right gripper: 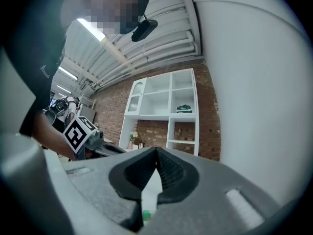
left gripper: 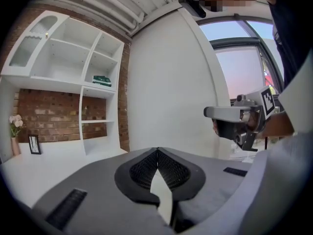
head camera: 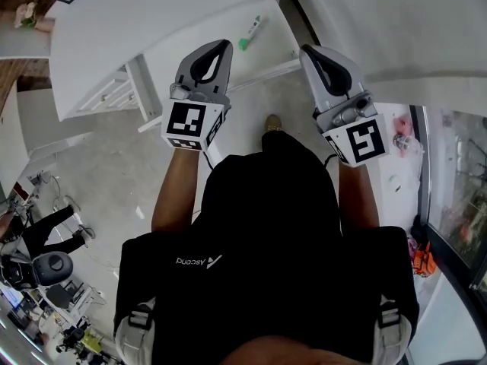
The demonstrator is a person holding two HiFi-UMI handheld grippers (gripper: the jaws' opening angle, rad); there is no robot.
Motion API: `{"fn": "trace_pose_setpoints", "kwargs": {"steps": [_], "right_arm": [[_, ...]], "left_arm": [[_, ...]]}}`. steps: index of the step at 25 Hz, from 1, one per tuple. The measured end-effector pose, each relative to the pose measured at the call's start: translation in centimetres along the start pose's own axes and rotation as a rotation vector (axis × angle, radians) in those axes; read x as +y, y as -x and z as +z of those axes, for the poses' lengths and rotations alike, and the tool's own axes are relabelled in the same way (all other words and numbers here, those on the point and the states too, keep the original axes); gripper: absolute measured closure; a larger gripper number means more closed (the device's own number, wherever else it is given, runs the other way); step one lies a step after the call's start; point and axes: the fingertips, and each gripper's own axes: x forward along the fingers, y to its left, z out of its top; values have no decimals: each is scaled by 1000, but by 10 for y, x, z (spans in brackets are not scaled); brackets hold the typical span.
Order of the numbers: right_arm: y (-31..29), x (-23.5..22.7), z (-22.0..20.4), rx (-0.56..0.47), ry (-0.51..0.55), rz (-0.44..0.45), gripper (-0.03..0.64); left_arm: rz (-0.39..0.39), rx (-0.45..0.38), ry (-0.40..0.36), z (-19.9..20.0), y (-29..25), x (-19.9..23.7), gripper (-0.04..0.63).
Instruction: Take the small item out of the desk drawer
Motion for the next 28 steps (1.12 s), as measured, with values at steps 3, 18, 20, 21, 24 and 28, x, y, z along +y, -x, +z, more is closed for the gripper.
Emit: {"fn": "trace_pose_setpoints", "kwargs": {"steps": [3, 18, 20, 21, 24, 28], "right_arm": [[-11, -24, -11, 9, -11, 22, 615], [-38, -79, -49, 58, -62, 54, 615], [-41, -81, -50, 67, -64, 43, 615], [-43, -82, -51, 73, -68, 36, 615], [-46, -83, -53, 101, -94, 18, 615], [-45, -87, -58, 121, -99, -4, 615]], "left_arm": [[26, 50, -9, -14, -31, 12, 597], [52, 393, -32, -114, -125, 37, 579], [44, 440, -37, -129, -133, 41, 555], [40, 462, -38, -136, -136, 42, 541], [32, 520, -37, -158, -145, 47, 507], [7, 594, -37, -184, -157, 48, 463]]}}
